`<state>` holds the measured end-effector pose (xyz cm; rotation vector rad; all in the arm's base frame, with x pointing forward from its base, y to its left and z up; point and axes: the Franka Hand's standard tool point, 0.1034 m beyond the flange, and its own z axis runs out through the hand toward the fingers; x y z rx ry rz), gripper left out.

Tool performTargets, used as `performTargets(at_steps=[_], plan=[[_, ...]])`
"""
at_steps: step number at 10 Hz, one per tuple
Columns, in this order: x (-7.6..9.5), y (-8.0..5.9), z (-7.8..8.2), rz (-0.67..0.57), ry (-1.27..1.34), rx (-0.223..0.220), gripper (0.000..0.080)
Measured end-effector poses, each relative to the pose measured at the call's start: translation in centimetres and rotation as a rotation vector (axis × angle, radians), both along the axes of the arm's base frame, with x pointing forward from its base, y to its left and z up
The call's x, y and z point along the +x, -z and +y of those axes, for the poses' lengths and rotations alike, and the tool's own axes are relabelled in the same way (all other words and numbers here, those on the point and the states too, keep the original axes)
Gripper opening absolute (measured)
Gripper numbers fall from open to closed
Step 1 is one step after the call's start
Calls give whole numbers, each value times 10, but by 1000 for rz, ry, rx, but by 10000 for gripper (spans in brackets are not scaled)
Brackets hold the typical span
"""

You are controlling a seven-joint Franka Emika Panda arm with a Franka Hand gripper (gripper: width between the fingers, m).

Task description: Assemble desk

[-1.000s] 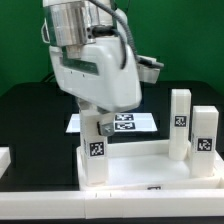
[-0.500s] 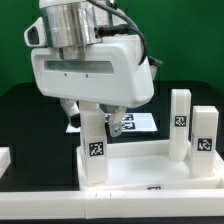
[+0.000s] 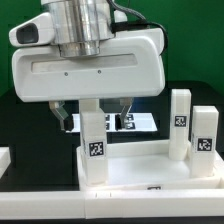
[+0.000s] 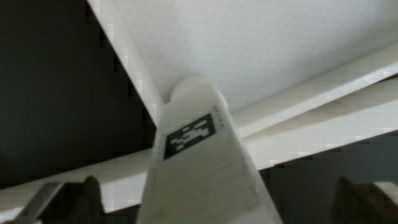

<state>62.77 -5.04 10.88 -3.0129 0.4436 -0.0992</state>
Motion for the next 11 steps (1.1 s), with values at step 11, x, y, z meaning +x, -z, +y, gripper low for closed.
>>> performTargets(at_steps=[11], plan=[[0,2,8,110,1127,122,285]])
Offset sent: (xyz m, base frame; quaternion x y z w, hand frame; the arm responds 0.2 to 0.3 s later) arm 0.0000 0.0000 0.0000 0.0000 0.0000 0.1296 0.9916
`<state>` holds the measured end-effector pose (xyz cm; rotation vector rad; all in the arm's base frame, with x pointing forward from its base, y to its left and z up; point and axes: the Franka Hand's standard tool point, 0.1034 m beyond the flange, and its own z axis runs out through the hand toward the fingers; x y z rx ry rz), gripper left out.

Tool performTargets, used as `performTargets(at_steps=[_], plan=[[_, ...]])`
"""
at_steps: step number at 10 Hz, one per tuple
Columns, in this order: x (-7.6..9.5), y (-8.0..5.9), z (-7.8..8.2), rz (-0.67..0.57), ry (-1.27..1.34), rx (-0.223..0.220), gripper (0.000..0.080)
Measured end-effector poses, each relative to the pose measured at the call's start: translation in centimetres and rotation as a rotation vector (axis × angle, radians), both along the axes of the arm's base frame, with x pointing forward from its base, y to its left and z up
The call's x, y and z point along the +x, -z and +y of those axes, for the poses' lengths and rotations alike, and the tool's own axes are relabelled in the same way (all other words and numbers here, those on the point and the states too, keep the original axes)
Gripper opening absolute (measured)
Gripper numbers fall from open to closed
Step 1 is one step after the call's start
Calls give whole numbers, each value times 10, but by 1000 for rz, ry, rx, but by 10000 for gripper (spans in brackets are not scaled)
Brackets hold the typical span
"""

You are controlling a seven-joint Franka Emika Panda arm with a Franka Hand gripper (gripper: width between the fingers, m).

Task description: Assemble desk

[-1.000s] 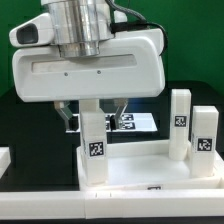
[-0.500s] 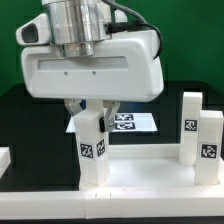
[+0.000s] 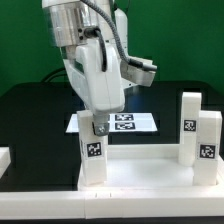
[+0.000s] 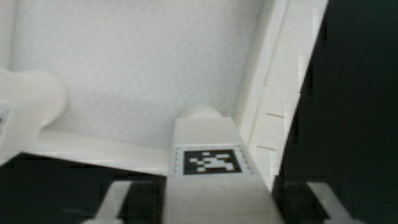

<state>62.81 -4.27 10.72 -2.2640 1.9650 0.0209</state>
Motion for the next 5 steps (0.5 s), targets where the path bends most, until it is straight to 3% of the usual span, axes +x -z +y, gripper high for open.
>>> performTargets(at_steps=[2,4,5], plan=[[0,0,0,11,90,8,285],[2,0,7,44,445,57,285],[3,2,10,28,520,52,285]])
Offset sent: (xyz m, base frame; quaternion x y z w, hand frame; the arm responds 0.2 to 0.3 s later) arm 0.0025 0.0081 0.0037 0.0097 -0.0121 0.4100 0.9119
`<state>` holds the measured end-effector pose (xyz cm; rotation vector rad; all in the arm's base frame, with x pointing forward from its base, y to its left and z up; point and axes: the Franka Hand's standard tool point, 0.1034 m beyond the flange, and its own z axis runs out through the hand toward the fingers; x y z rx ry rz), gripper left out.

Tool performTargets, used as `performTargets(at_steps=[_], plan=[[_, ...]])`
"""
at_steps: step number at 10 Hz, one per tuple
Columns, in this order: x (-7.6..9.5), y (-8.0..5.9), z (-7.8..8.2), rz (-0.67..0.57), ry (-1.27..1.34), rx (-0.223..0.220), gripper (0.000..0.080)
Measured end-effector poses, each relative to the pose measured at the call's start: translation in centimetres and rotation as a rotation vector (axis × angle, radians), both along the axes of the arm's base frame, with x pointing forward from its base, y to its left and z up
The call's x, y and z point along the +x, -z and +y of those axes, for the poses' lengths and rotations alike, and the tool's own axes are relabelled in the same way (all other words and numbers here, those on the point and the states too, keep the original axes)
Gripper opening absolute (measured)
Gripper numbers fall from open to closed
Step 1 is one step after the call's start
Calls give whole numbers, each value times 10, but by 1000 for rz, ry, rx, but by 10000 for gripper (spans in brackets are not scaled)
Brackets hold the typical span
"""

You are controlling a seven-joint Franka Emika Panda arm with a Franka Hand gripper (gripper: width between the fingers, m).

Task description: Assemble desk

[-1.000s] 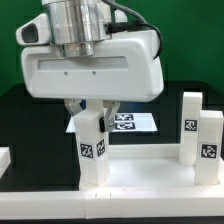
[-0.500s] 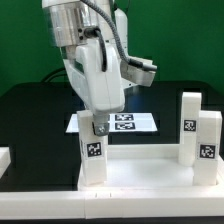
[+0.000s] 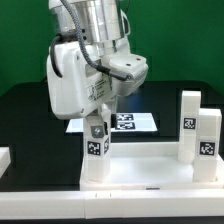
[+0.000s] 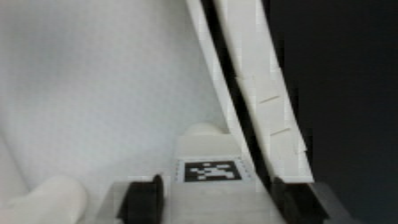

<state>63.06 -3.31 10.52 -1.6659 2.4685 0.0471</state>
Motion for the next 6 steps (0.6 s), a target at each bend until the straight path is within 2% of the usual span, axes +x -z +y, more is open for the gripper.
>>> performTargets(at_steps=[2,3,4,5,6], plan=[[-1,1,0,-9,-83,-11,285],[0,0,-4,-31,-253,-33,459],[0,-1,-5,-49,-474,-52,581],[-4,0,-2,-49,-620,-51,581],[-3,0,-2,-57,-672,-59,637]])
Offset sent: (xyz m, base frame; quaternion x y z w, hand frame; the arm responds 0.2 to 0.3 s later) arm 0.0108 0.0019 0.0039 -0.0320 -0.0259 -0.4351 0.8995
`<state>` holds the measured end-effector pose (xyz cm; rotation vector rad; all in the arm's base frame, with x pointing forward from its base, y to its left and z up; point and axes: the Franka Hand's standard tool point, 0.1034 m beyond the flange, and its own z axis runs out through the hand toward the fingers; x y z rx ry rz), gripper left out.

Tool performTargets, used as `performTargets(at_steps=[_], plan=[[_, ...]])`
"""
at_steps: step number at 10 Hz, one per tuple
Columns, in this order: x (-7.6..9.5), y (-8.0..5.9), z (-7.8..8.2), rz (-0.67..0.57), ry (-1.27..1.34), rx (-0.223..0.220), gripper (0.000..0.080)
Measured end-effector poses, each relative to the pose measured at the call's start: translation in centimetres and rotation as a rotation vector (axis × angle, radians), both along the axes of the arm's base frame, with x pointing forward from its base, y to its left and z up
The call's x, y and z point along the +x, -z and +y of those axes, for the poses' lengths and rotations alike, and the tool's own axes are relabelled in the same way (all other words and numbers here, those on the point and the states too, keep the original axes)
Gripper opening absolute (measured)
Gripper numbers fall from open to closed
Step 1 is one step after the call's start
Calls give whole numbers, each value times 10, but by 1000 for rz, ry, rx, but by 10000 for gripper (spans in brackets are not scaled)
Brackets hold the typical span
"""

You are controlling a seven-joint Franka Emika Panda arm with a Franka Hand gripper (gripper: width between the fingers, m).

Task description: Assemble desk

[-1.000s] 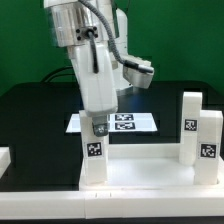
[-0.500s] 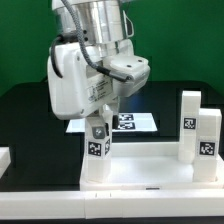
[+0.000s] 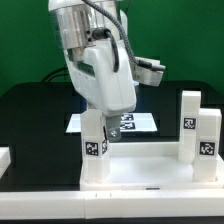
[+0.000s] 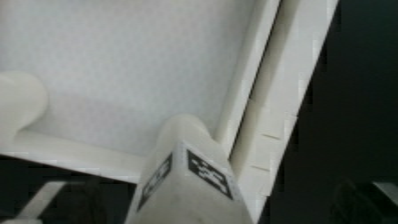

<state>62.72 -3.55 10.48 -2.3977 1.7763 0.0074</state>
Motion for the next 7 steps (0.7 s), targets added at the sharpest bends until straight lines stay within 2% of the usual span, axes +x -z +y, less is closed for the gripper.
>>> performTargets(at_steps=[3,5,7], plan=[[0,0,-1,-31,-238,-23,649],[-1,-1,-11,-74,-687,-86,649],[-2,1,-10,-70,-744,-98,622]])
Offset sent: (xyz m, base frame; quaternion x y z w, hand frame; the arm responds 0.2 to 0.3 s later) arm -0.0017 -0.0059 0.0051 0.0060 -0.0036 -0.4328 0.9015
